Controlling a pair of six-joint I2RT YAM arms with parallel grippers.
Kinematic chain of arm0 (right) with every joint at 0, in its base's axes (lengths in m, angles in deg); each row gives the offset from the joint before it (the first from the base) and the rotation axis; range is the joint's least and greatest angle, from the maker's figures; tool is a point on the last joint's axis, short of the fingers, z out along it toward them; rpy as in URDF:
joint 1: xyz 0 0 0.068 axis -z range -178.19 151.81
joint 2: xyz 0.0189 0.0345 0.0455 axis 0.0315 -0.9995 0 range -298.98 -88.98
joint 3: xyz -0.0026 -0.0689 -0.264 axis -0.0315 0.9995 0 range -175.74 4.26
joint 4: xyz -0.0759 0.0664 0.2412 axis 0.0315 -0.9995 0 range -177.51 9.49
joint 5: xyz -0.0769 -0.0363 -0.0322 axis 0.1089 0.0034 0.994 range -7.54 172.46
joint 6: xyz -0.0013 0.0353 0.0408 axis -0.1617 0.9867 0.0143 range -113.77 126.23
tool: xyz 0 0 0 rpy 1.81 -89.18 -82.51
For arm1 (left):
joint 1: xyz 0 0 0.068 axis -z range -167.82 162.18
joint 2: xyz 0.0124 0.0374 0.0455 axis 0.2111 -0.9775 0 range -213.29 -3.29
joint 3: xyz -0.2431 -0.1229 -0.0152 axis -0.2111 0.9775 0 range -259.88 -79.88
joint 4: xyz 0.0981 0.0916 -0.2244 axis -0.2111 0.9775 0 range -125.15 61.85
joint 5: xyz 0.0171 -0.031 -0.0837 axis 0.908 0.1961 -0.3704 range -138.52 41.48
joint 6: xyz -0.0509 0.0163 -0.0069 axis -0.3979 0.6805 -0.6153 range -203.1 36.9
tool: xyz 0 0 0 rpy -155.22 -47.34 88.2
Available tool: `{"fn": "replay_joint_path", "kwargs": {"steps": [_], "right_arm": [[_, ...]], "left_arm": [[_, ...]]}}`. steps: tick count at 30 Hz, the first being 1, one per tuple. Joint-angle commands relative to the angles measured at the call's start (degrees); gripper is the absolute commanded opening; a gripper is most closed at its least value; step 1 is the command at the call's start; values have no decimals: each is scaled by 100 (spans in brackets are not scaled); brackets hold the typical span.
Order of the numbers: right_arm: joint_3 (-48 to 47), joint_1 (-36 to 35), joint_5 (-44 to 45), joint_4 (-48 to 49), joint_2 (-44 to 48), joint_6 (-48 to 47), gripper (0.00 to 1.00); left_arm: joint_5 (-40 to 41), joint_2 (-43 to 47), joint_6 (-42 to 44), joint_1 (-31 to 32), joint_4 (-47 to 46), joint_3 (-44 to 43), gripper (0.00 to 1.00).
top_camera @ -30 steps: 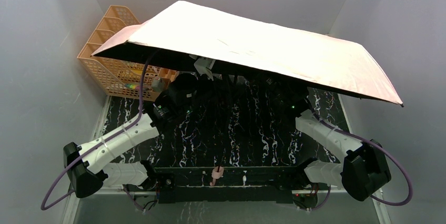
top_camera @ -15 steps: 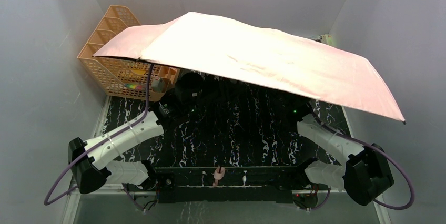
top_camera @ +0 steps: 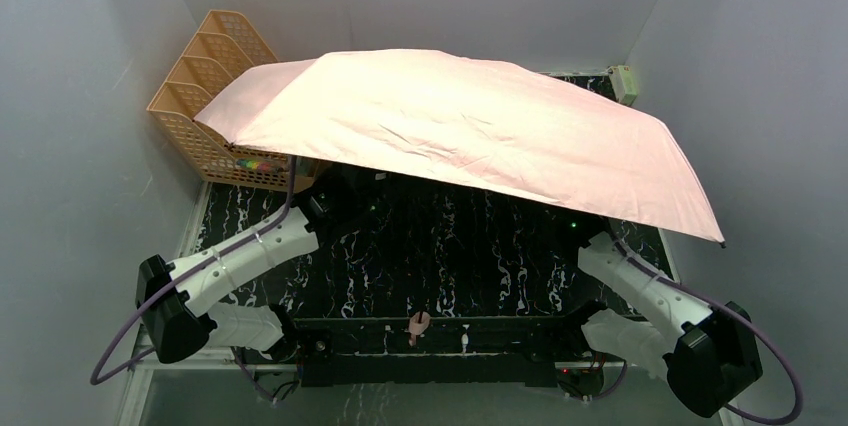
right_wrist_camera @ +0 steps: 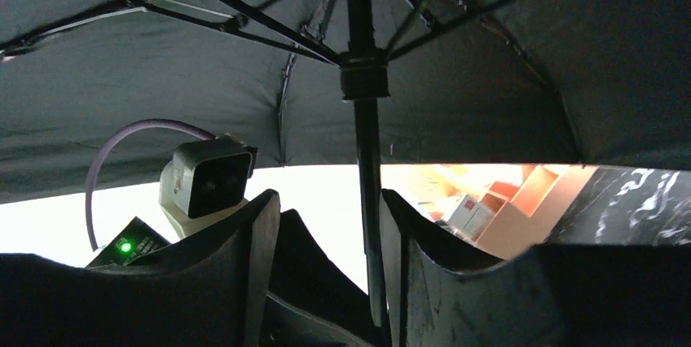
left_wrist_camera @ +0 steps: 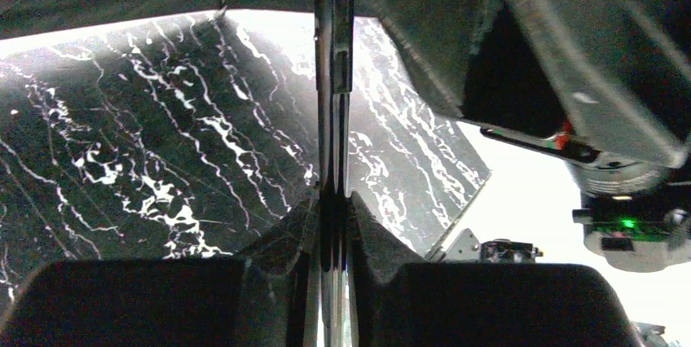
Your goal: Put away the umbrella
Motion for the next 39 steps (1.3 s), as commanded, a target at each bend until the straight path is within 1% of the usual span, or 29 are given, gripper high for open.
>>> {"fn": "replay_joint_path", "kwargs": {"steps": [1, 4, 9, 11, 14, 19, 30, 39], "right_arm": [[-56, 25, 475, 292, 111, -921, 58], [-280, 17, 480, 318, -17, -1358, 62], [-678, 20, 476, 107, -319, -1634, 72], [-759, 25, 671, 90, -424, -1643, 74], [-847, 22, 714, 99, -608, -1646, 75], [-985, 23, 662, 256, -913, -1632, 73], [-1265, 27, 781, 567, -1369, -1484, 65], [-1287, 49, 756, 991, -1634, -1293, 62]], "left_arm": [[162, -160, 97, -26, 233, -392, 0], [84, -284, 140, -30, 292, -526, 0], [60, -321, 161, -27, 291, -575, 0], [60, -312, 178, -30, 313, -586, 0], [49, -309, 197, -25, 344, -586, 0], [6, -312, 214, -30, 380, -568, 0], [-15, -339, 224, -30, 407, -552, 0], [-63, -355, 237, -30, 455, -526, 0]]}}
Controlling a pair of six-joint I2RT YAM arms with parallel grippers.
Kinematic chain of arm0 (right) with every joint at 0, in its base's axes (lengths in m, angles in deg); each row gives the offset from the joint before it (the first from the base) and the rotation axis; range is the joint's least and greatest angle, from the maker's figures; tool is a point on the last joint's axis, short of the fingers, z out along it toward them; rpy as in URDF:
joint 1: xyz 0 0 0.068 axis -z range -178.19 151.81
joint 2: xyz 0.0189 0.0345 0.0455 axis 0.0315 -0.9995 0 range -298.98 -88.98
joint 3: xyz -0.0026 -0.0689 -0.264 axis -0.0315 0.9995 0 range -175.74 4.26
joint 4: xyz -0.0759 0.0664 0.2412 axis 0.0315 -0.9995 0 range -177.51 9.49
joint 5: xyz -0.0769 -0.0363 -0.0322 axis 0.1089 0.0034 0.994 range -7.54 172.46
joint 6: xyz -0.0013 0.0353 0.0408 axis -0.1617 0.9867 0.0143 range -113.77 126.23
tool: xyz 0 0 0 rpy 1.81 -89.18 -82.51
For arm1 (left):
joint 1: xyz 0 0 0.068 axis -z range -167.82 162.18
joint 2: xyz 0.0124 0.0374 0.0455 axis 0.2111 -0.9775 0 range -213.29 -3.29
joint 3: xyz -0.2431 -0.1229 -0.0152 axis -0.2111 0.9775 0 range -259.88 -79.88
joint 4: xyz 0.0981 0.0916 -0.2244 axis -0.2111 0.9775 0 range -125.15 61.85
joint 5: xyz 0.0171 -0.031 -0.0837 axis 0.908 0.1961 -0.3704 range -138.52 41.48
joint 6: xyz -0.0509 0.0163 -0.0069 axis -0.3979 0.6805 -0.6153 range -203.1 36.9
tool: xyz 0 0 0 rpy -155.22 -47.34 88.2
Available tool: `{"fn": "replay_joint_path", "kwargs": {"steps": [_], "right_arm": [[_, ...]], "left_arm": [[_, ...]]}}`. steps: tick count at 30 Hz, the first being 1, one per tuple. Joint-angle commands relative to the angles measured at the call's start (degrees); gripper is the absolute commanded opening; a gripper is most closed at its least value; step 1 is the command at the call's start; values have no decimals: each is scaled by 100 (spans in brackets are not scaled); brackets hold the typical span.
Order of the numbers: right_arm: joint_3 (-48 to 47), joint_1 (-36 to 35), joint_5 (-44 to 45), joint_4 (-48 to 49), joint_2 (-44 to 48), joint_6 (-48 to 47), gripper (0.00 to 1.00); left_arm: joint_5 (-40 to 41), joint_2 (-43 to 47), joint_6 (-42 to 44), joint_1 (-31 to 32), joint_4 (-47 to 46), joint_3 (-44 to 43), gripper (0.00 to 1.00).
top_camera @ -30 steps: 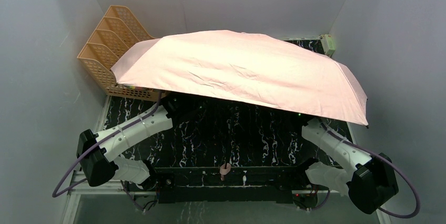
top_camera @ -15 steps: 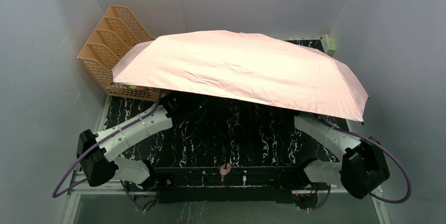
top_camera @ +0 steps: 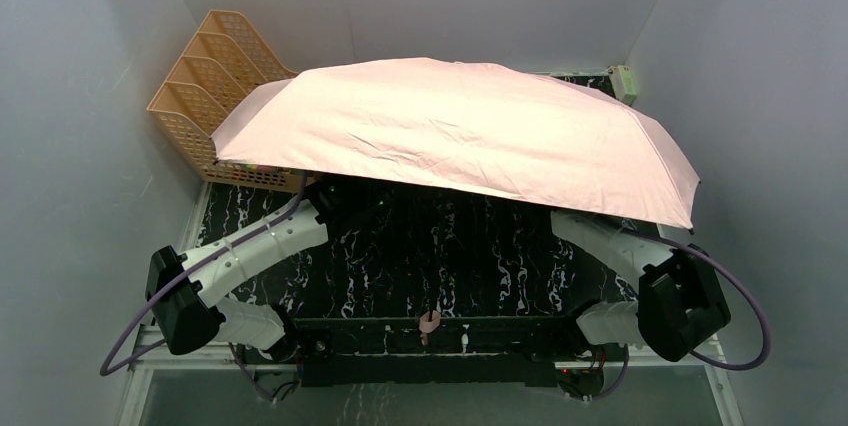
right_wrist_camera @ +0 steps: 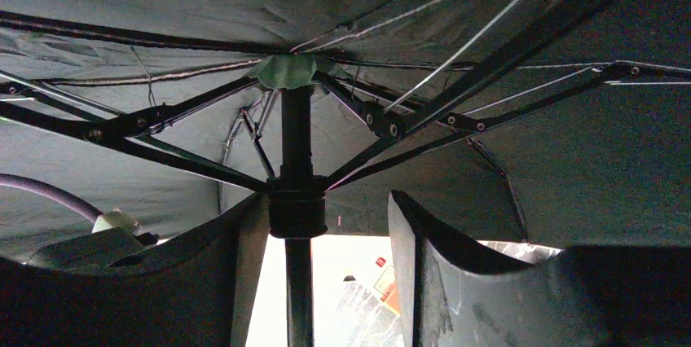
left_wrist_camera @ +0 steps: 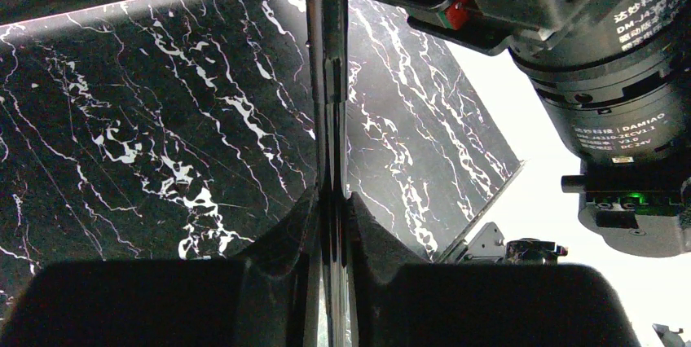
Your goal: Put away the umbrella
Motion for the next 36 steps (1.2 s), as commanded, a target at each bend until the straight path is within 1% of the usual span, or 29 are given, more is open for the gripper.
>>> {"fn": "replay_joint_path", "kwargs": {"steps": [1, 3, 6, 10, 11, 14, 15, 16, 18, 24, 29, 33, 36], "right_arm": [[-301, 54, 59, 680, -86, 125, 61], [-296, 67, 46, 734, -120, 150, 57], [-258, 98, 11, 999, -182, 180, 50], [-294, 160, -34, 1184, -255, 210, 38], [-310, 173, -61, 1206, -271, 202, 32], [-340, 213, -150, 1284, -312, 126, 9], [-325, 227, -235, 1325, -304, 85, 3], [-294, 232, -310, 1354, -275, 54, 0], [-239, 227, -384, 1320, -222, 19, 0], [-1, 228, -571, 683, 107, -13, 0], [519, 228, -586, 356, 491, 362, 0], [955, 220, -461, 359, 774, 835, 0], [780, 204, -555, -306, 852, 787, 0]], "left_arm": [[-151, 95, 193, 10, -22, -221, 0], [-158, 125, 177, 10, -20, -183, 0], [-162, 162, 163, 7, -20, -123, 0], [-216, 222, 143, 7, 23, -46, 0], [-216, 238, 137, 7, 31, -14, 0], [-171, 317, 108, 10, 36, 53, 0], [-150, 331, 106, 8, 44, 64, 0], [-127, 341, 106, 7, 63, 61, 0], [-78, 352, 134, 7, 100, 45, 0], [104, 334, 244, 7, 182, -69, 0], [464, 351, 363, 7, 289, -255, 0], [823, 385, 507, 10, 350, -414, 0], [857, 293, 607, 9, 470, -580, 0]]}}
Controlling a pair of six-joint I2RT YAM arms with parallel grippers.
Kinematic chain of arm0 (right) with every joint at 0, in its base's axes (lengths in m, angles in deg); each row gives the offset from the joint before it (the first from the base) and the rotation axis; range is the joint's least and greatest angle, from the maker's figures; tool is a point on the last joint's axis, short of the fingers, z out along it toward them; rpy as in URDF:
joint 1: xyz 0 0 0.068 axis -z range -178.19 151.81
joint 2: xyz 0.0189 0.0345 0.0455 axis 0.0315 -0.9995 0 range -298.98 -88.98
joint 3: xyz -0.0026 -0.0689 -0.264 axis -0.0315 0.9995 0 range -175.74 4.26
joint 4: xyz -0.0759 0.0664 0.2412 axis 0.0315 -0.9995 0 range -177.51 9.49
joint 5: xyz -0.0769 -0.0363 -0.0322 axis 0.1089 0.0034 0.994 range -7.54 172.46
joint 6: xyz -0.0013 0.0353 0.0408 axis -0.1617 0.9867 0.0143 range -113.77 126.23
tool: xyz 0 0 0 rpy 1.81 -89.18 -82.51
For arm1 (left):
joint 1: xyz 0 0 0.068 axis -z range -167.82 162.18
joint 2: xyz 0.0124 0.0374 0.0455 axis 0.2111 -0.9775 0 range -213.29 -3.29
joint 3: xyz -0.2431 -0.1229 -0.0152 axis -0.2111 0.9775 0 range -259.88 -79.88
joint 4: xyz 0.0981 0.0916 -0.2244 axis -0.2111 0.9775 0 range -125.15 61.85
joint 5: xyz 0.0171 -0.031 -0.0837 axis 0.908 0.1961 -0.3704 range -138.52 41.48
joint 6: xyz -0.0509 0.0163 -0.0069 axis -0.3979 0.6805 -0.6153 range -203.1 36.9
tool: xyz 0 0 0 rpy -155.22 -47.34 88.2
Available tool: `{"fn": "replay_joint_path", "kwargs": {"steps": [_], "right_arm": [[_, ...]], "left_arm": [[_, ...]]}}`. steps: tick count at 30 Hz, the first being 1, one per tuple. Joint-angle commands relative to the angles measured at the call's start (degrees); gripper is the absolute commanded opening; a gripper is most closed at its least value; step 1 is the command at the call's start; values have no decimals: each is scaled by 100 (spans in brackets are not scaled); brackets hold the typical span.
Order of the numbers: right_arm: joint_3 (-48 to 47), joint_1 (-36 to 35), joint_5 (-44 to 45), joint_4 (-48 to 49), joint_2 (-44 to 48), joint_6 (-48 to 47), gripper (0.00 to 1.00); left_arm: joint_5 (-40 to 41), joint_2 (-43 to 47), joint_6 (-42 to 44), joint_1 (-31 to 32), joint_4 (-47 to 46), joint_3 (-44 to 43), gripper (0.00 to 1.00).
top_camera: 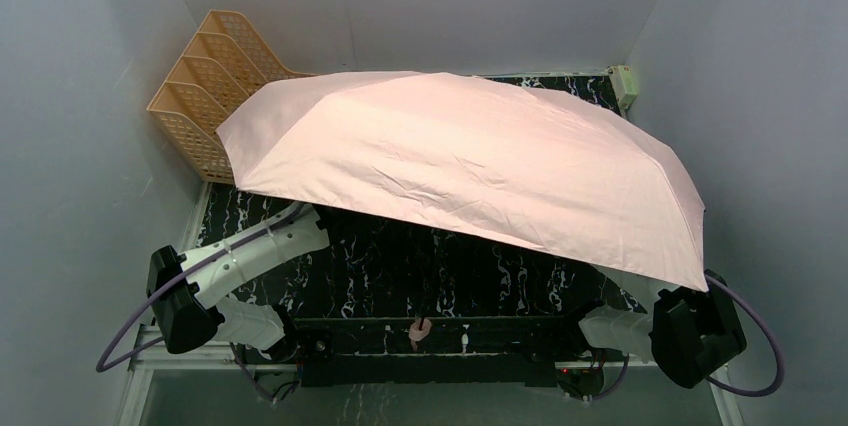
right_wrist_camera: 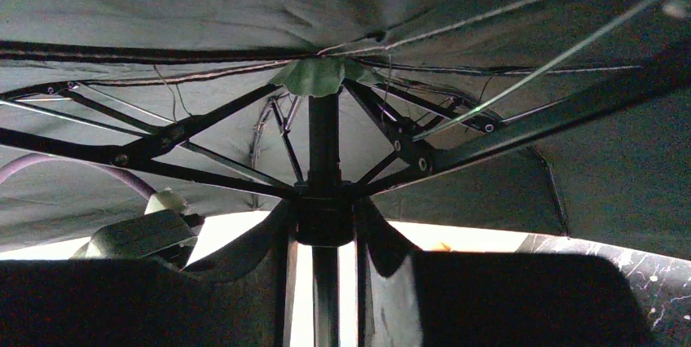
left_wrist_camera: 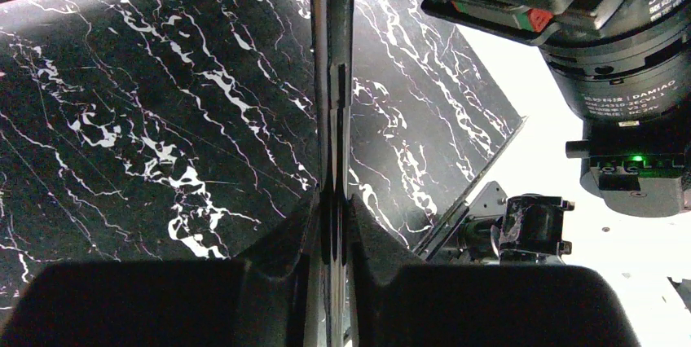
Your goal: Put away the umbrella
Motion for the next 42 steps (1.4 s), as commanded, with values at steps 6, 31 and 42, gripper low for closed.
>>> {"fn": "replay_joint_path", "kwargs": {"steps": [6, 31, 42], "right_arm": [[-91, 66, 408, -921, 322, 105, 7], [265, 82, 829, -889, 714, -1945, 69], [515, -143, 1143, -669, 762, -3441, 75]], "left_arm": [[516, 173, 373, -232, 119, -535, 0], [1008, -79, 336, -5, 503, -705, 0], [996, -206, 358, -5, 498, -793, 0]]}}
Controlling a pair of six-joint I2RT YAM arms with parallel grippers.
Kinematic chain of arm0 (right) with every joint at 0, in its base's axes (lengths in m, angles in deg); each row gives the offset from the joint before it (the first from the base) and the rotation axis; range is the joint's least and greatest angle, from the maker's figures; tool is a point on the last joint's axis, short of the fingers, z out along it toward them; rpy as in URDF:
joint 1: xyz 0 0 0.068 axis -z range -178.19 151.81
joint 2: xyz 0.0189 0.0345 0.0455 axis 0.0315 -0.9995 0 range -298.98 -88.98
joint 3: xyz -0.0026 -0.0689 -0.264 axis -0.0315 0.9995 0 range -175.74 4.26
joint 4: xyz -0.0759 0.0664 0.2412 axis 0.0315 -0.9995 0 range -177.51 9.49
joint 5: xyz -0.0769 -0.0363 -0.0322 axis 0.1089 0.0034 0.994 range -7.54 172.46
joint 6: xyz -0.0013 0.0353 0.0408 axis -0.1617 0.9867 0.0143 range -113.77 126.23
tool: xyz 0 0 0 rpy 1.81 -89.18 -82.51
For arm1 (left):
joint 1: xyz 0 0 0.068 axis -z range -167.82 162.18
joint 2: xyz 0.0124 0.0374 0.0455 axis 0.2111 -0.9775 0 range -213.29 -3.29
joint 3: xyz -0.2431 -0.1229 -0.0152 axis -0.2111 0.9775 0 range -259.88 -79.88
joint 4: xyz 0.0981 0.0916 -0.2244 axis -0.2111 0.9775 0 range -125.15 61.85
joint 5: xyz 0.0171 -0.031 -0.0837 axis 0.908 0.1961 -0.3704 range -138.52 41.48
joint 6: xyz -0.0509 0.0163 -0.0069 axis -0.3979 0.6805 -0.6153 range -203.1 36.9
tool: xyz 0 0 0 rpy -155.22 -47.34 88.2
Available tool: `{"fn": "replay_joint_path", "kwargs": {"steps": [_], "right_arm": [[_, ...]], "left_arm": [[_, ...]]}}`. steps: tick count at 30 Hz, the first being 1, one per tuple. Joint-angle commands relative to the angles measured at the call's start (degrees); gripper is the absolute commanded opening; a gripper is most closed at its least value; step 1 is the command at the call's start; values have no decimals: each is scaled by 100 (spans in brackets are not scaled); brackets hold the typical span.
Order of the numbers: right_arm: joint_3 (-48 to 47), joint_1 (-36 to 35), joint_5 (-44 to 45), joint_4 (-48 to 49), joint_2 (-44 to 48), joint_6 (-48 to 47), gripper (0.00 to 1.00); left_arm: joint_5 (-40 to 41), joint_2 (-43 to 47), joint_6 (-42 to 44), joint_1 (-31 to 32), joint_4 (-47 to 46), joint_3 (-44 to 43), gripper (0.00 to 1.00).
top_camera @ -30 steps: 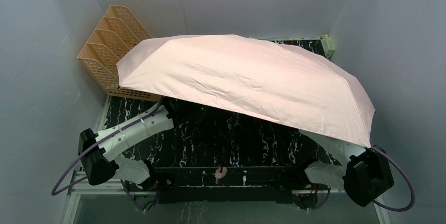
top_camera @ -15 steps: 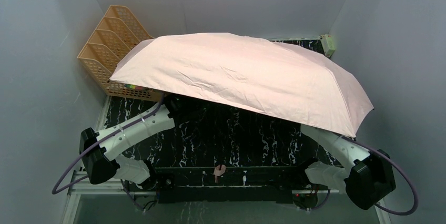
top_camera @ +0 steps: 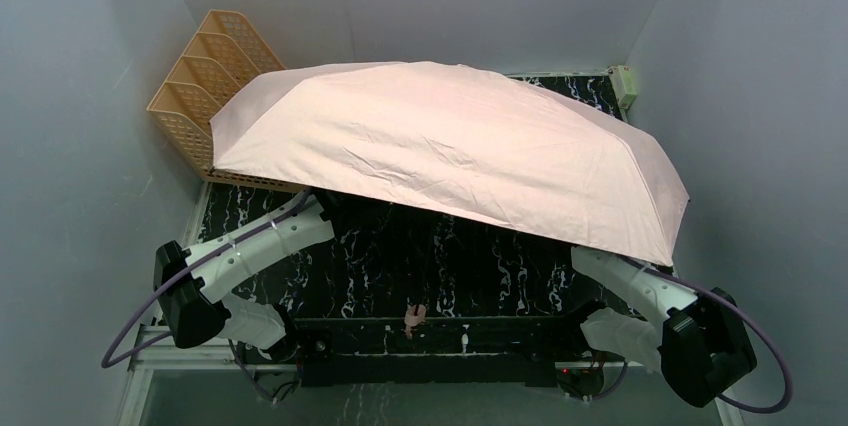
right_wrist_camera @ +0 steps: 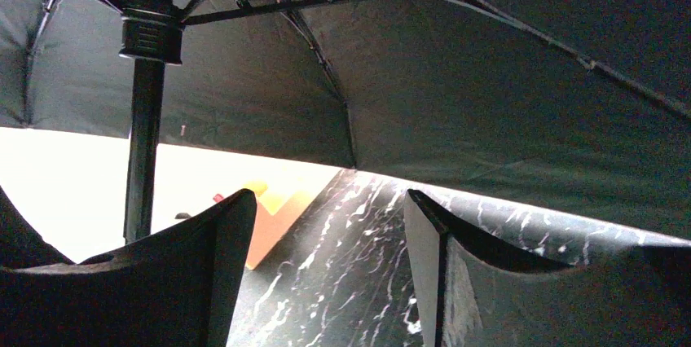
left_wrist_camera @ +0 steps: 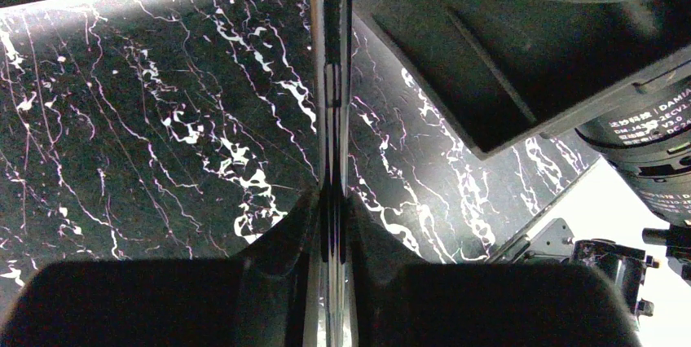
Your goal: Put away the umbrella
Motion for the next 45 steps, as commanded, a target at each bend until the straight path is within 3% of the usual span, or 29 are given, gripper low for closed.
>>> {"fn": "replay_joint_path", "kwargs": {"steps": [1, 8, 15, 23, 37, 45], "right_arm": [[-227, -172, 404, 343, 152, -923, 75], [-759, -602, 884, 15, 286, -1319, 75], [-1378, -618, 576, -325, 282, -448, 76], [-2110, -619, 942, -1318, -279, 546, 76], [-2415, -626, 595, -896, -907, 924, 72], [-2646, -615, 678, -828, -1056, 964, 65]], "left_arm": [[139, 43, 130, -13, -136, -256, 0], [171, 30, 130, -13, -138, -255, 0], [112, -36, 147, -13, -153, -265, 0], [6, -36, 148, -13, -194, -239, 0], [-158, -21, 117, -13, -238, -119, 0], [-198, 21, 73, -13, -263, -25, 0]]}}
